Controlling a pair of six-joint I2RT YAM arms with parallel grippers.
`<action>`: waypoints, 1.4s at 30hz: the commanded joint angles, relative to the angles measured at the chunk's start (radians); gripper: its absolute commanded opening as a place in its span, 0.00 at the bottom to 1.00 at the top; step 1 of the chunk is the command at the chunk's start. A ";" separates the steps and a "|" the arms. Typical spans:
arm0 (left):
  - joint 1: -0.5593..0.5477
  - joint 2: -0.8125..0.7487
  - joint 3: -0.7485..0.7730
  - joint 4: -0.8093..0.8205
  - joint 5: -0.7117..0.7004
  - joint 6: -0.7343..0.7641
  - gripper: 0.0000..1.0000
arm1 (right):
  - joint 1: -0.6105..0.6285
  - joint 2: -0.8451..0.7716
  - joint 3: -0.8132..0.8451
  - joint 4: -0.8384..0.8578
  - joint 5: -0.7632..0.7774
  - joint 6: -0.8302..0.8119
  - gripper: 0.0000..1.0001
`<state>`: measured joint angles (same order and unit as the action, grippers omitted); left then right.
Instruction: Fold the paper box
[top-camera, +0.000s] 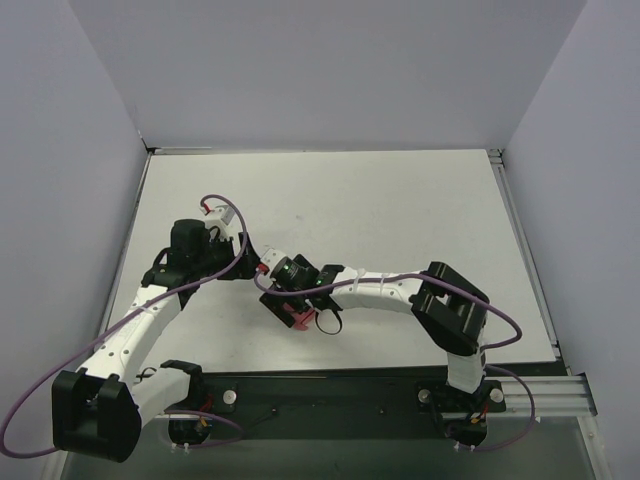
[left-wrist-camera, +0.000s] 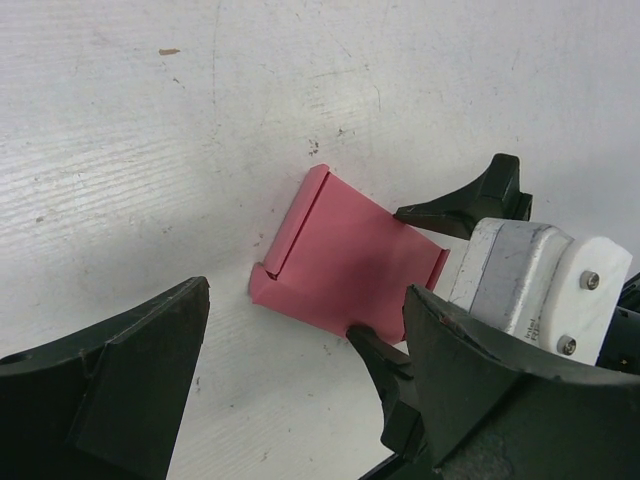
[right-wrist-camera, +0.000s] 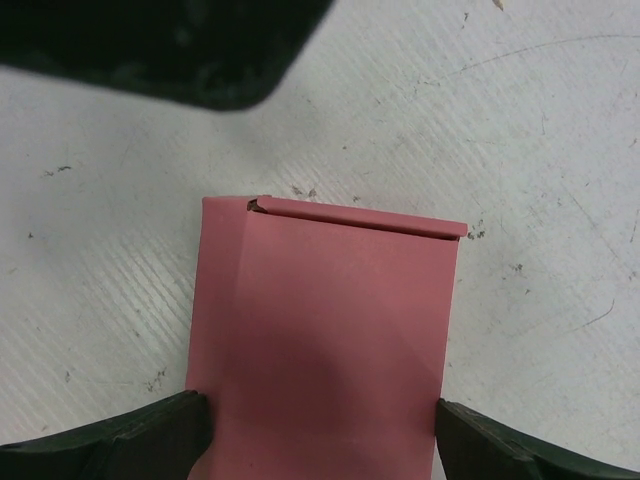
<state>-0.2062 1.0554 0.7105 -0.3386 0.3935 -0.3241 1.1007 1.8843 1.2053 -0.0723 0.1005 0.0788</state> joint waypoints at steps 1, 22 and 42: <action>-0.001 -0.017 0.014 0.015 0.019 0.011 0.88 | 0.019 0.087 -0.001 -0.145 0.039 -0.016 1.00; 0.001 -0.018 0.010 0.026 0.036 0.013 0.88 | -0.044 0.087 -0.023 -0.155 0.084 -0.037 1.00; -0.001 -0.008 0.009 0.030 0.051 0.011 0.88 | -0.108 0.139 -0.012 -0.190 -0.044 -0.044 0.85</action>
<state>-0.2039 1.0557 0.7105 -0.3470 0.4118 -0.3107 1.0149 1.9278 1.2423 -0.0757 0.0689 0.0246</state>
